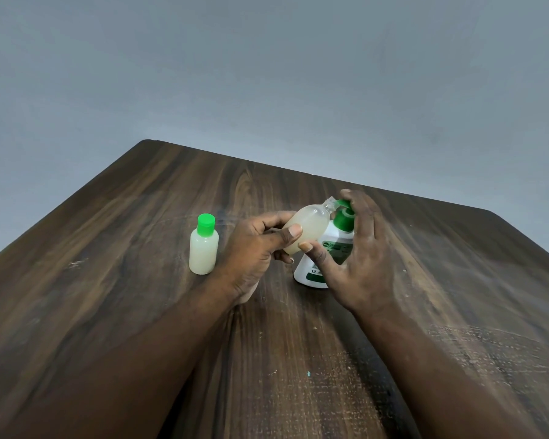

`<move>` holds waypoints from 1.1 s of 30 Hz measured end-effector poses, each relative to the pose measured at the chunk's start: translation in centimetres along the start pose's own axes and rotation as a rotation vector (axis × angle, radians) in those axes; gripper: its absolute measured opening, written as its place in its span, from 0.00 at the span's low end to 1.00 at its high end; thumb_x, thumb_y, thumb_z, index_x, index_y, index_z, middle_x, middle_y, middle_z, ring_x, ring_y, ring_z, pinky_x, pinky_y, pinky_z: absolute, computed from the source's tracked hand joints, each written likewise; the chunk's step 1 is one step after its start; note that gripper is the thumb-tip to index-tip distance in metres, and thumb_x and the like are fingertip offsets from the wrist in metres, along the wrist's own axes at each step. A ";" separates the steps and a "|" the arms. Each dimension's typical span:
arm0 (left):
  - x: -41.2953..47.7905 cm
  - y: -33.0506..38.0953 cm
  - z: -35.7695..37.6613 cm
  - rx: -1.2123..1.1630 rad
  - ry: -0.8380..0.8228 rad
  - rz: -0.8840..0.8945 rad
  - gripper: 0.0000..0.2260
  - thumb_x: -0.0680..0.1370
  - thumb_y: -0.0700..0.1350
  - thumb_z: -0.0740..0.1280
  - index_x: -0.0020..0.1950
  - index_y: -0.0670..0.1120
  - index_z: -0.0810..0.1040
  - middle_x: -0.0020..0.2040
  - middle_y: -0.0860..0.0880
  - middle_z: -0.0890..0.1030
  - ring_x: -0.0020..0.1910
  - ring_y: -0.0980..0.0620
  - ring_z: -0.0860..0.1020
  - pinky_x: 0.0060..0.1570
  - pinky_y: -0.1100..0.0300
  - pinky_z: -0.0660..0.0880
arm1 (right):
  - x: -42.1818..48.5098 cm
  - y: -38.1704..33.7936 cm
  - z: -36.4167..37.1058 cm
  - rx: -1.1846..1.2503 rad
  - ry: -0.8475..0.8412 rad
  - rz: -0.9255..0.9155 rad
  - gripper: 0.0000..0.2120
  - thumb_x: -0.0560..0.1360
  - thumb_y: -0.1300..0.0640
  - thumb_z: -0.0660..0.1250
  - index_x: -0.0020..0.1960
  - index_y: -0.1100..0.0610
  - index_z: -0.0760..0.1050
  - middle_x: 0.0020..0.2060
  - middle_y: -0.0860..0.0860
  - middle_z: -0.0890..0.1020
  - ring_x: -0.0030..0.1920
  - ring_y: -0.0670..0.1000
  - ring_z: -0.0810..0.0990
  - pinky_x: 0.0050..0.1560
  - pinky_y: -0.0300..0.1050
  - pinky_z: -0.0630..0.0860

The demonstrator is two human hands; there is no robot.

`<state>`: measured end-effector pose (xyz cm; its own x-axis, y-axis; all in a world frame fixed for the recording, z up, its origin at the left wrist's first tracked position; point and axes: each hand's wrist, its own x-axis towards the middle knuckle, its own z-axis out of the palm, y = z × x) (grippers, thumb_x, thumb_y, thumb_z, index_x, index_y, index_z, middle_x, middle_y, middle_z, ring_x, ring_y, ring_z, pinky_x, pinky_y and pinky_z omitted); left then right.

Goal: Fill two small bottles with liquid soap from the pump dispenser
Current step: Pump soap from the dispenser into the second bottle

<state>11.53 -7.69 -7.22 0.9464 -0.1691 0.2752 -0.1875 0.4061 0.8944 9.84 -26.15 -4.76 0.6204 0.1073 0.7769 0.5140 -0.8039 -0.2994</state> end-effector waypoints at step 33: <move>0.0 0.2 0.0 0.026 0.018 0.014 0.18 0.76 0.50 0.73 0.63 0.44 0.84 0.56 0.41 0.86 0.49 0.48 0.81 0.37 0.59 0.77 | 0.2 0.2 -0.3 -0.020 0.002 -0.013 0.45 0.74 0.25 0.65 0.76 0.58 0.69 0.71 0.53 0.74 0.69 0.50 0.74 0.64 0.44 0.74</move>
<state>11.47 -7.60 -7.00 0.9483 -0.1470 0.2814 -0.2074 0.3844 0.8996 9.92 -26.50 -4.46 0.6127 0.1164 0.7817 0.5098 -0.8140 -0.2784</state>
